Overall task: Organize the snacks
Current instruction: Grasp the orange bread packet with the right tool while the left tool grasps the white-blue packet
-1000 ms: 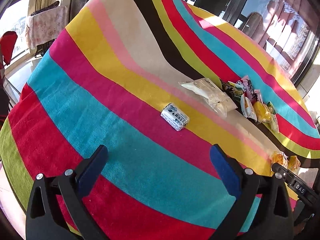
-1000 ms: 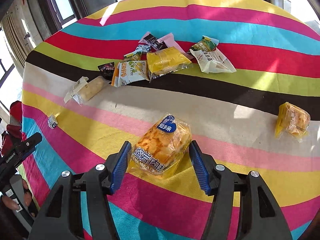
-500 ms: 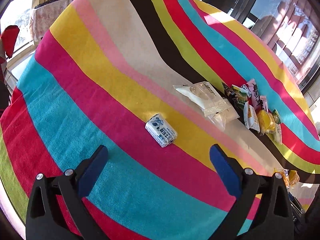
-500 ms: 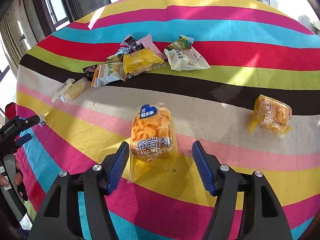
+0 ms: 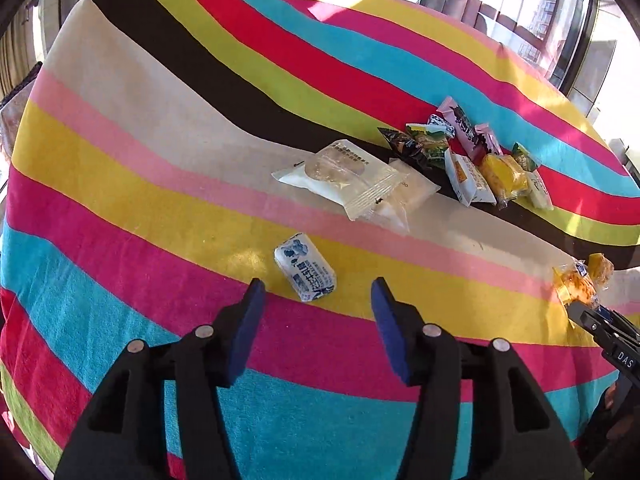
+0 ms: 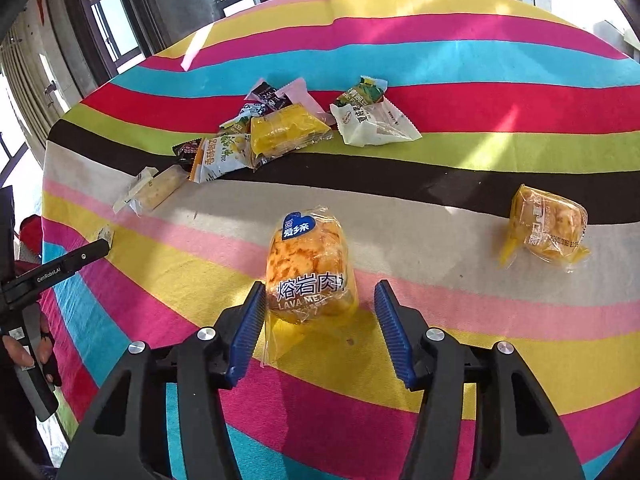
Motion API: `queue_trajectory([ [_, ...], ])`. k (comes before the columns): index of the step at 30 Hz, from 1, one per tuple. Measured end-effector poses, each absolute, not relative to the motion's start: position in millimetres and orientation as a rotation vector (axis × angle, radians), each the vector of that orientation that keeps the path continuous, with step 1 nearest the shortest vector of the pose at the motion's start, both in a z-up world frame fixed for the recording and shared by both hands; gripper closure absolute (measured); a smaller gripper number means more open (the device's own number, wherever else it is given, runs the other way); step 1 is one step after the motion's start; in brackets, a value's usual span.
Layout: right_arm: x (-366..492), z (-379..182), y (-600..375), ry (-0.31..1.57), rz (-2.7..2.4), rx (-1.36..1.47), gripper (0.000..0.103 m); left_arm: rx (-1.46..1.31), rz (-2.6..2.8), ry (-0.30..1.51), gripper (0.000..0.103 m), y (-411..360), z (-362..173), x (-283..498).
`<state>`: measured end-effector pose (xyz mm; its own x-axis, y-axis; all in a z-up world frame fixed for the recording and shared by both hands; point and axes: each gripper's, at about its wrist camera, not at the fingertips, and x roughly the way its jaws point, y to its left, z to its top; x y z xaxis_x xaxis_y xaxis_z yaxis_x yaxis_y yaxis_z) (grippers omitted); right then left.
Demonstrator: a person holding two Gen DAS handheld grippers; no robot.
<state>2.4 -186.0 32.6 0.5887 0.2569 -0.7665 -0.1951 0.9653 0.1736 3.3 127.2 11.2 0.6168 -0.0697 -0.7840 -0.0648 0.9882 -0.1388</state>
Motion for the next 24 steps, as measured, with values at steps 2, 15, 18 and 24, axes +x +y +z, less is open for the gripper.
queue_trajectory([
  [2,2,33,-184,0.905,0.264,0.062,0.047,-0.051,-0.045,0.907,0.008,128,18,8],
  [15,4,33,-185,0.905,0.265,0.066,0.046,0.257,-0.510,0.906,0.068,131,4,32],
  [18,5,33,-185,0.910,0.293,0.079,0.031,0.181,-0.402,0.913,0.068,129,4,22],
  [24,9,32,-181,0.928,0.248,0.046,0.020,-0.035,-0.212,0.929,0.068,122,7,-16],
])
